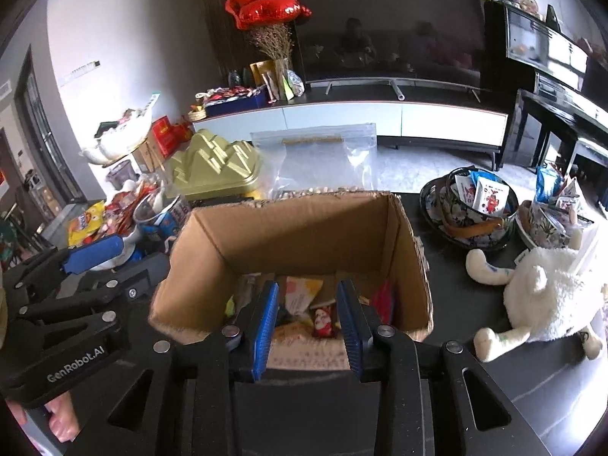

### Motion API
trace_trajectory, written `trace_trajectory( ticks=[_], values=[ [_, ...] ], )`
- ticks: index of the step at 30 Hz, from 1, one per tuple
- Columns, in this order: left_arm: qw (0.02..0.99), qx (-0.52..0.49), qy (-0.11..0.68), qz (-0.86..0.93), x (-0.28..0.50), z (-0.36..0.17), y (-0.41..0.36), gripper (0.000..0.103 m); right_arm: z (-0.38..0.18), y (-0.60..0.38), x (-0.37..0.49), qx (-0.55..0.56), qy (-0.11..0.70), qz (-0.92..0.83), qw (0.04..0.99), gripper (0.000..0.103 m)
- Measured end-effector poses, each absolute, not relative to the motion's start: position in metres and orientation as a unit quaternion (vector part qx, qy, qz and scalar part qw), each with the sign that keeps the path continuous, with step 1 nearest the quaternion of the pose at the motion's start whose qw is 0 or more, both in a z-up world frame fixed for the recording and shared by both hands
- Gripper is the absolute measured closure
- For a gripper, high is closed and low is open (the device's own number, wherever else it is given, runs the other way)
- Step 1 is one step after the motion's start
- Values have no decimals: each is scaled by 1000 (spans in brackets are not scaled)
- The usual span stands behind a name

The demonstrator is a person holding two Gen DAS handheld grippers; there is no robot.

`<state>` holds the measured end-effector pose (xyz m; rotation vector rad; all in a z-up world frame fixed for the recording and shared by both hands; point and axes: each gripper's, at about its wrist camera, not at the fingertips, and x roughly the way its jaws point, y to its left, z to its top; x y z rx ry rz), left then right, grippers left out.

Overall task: Organize snacks
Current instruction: 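Open both tools to drop the snacks into the box, then move both open tools back down toward the red-and-white packet on the table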

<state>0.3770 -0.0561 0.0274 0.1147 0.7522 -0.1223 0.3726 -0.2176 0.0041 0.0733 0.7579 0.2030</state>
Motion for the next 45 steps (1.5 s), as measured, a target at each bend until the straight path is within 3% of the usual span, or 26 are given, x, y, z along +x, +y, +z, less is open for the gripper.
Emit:
trace_trajectory(
  ticks=[7, 10, 29, 45],
  values=[
    [934, 62, 348, -52, 334, 33, -49, 34, 12, -213, 337, 36, 361, 108, 925, 70],
    [937, 60, 339, -48, 317, 36, -44, 30, 12, -209, 322, 31, 362, 112, 925, 64],
    [927, 41, 368, -62, 238, 14, -30, 30, -12, -192, 243, 13, 385, 138, 912, 64],
    [901, 28, 430, -56, 203, -42, -20, 28, -60, -180, 214, 15, 442, 152, 884, 64]
  ],
)
